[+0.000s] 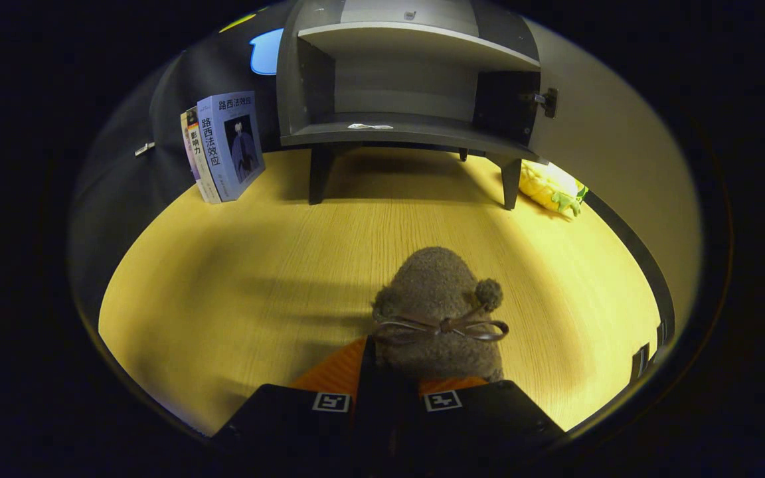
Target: Open the shoe cabinet door, grab the shoes and put them into the shoe cabinet, then close the shoe cabinet door.
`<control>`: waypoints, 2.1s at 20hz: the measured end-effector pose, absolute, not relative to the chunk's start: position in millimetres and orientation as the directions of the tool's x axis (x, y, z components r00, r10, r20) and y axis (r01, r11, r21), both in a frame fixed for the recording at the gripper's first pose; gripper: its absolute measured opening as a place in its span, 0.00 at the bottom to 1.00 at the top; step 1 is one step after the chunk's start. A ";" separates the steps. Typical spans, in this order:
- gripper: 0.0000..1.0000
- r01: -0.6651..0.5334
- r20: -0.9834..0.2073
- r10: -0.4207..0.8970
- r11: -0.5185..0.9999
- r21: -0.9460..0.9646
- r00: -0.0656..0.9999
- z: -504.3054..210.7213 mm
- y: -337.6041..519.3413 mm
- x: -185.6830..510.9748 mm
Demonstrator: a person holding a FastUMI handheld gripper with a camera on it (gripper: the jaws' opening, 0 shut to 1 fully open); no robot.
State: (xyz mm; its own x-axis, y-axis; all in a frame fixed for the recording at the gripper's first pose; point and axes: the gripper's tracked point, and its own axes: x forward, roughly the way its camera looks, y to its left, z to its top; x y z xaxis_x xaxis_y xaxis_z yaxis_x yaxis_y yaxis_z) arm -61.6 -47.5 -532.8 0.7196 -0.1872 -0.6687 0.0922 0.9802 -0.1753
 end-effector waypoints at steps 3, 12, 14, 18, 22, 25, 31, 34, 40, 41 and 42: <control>0.23 0.078 -0.664 -0.197 0.976 -0.204 0.721 -534.7 -48.0 -56.0; 0.05 0.064 -0.678 -0.195 0.975 -0.214 0.709 -525.7 -49.3 -62.2; 0.05 0.068 -0.677 -0.182 0.979 -0.192 0.713 -512.4 -48.4 -62.9; 0.05 0.089 -0.600 -0.183 0.979 -0.183 0.778 -444.4 -49.6 -43.7; 0.05 0.094 -0.520 -0.174 0.980 -0.177 0.836 -360.9 -48.0 -16.1; 0.05 0.078 -0.470 -0.142 0.985 -0.153 0.871 -302.3 -39.4 3.6; 0.05 0.064 -0.381 -0.109 0.990 -0.128 0.918 -219.7 -30.4 49.6; 0.05 0.027 -0.365 -0.074 0.991 -0.131 0.928 -193.5 -17.9 75.5; 0.05 0.008 -0.324 -0.043 0.994 -0.106 0.945 -141.0 -9.9 152.0; 0.05 0.009 -0.323 -0.040 0.995 -0.097 0.946 -135.4 -10.4 163.8; 0.05 0.010 -0.318 -0.036 0.997 -0.082 0.947 -130.2 -11.4 178.1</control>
